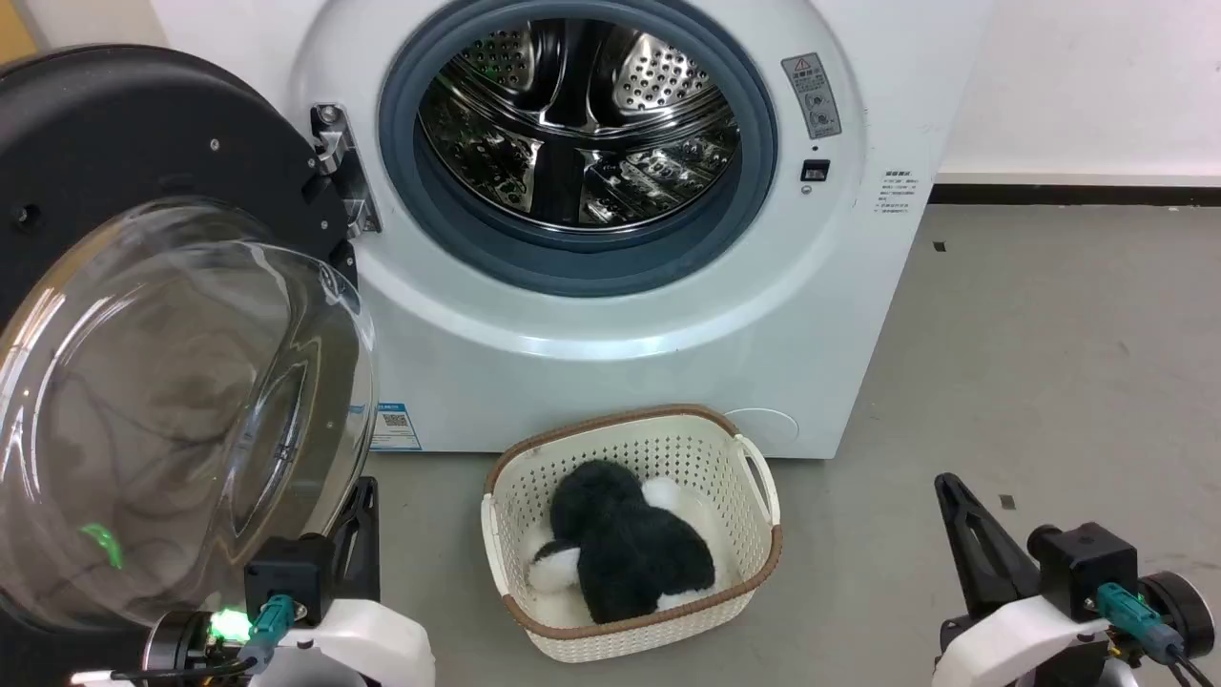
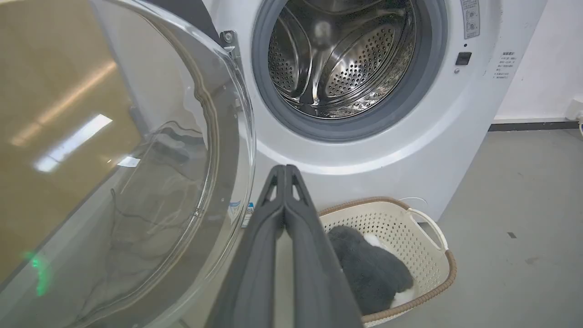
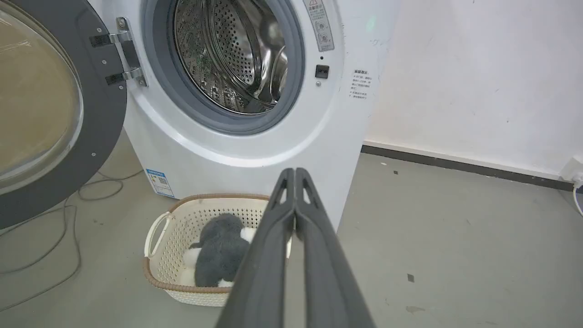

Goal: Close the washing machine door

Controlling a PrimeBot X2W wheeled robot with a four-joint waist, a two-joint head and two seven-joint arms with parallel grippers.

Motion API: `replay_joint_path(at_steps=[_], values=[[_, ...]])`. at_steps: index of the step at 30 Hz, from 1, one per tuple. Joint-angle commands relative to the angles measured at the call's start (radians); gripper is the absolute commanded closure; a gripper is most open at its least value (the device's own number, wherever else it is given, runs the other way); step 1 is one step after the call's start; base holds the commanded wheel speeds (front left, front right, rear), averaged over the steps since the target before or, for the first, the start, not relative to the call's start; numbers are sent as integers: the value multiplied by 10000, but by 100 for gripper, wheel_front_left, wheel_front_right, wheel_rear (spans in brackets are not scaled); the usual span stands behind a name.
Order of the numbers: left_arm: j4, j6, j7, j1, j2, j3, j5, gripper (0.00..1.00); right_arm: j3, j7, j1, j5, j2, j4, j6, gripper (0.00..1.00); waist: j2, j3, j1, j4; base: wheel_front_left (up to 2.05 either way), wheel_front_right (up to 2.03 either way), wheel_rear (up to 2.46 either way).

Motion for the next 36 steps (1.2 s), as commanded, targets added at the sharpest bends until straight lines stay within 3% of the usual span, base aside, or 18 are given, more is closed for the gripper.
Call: replay_joint_path(at_steps=[1,19,20,36], values=[[-37,-43,1,-155,-3,14,28,100,-20,14,-139,-78,51,-45,8,100,0,0,0,0,0,0,0],[-37,-43,1,-155,-3,14,28,100,-20,14,-139,-78,51,-45,8,100,0,0,0,0,0,0,0],[2,4,-3,2,-2,-2,-2,0,2,-1,3,7,0,2,0,0,0,0,1,0,0,0,0],[11,129,-267,30,-2,-104,-94,0,-19,-266,72,309,5,19,1,0,0,23,1,72,0,0,0]])
